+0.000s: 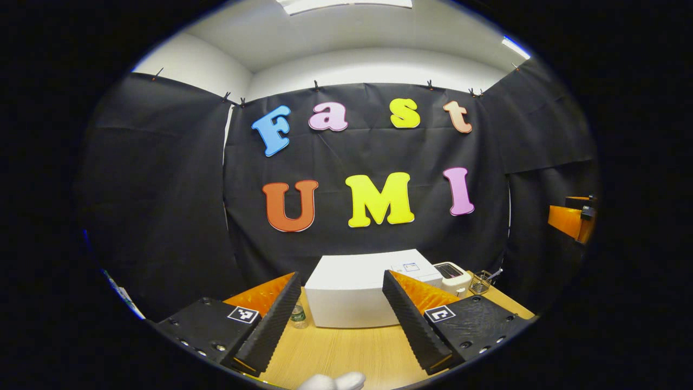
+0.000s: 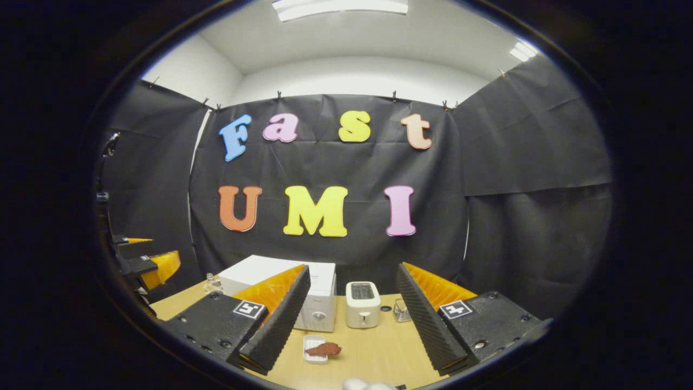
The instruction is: Open the microwave oven with the left hand, put the food in, and close the microwave oven.
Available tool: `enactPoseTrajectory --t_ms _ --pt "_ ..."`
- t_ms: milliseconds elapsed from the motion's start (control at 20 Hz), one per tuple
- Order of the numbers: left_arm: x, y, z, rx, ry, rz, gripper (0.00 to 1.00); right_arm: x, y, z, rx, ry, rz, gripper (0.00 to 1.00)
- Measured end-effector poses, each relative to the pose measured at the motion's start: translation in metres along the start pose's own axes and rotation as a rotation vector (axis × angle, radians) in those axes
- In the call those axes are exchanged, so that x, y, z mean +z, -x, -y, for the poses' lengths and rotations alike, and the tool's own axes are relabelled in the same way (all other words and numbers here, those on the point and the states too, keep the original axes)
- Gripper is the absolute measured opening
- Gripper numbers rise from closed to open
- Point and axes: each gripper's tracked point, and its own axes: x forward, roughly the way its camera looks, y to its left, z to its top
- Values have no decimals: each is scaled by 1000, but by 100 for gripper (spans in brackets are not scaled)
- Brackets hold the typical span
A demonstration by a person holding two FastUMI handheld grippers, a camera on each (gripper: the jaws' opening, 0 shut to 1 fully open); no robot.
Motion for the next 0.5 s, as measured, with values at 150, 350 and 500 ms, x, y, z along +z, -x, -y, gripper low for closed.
enactPoseTrajectory --t_ms 150,350,500 --pt "-22 -19 20 -28 12 5 95 3 -3 8 -13 -14 11 100" --pt "-73 -56 71 -73 19 1 95 3 -18 22 4 -24 12 95" --pt "-119 -88 116 -108 39 -44 95 2 -34 39 9 -10 -7 100"
